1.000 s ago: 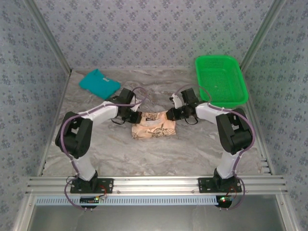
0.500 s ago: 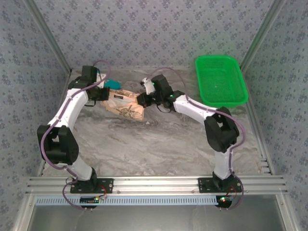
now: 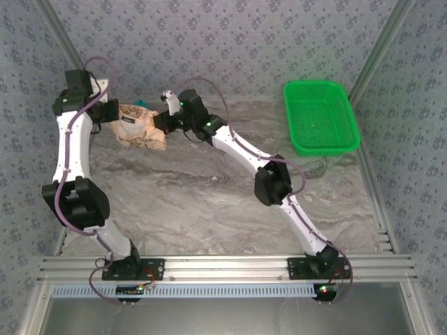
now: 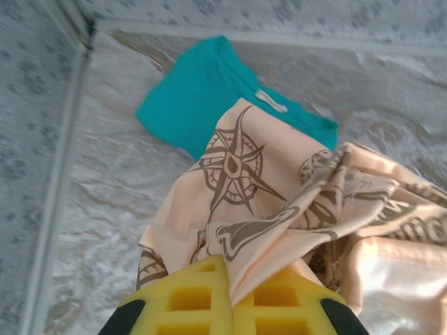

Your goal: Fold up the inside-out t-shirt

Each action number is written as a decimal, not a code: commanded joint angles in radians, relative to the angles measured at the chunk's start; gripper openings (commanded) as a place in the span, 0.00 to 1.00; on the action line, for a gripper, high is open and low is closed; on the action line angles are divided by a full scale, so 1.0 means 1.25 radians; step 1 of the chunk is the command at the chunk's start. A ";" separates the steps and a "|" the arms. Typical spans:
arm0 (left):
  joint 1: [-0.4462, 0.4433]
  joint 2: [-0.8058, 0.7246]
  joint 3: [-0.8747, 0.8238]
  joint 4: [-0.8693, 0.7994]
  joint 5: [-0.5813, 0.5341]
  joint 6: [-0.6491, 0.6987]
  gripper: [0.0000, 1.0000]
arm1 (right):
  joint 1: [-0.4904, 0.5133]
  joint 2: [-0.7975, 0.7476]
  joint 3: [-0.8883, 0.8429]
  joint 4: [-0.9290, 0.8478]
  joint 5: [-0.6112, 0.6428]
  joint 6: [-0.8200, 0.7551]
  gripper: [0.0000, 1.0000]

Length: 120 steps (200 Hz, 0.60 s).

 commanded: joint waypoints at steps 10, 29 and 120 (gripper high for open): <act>0.002 0.074 0.138 0.044 0.032 0.016 0.00 | -0.016 0.159 0.167 0.176 0.072 0.077 0.00; -0.001 0.165 0.182 0.097 0.033 0.013 0.00 | -0.031 0.185 0.095 0.274 0.180 0.122 0.00; -0.072 0.826 0.901 -0.039 0.002 -0.120 0.51 | -0.106 0.332 0.075 0.074 0.209 0.543 0.51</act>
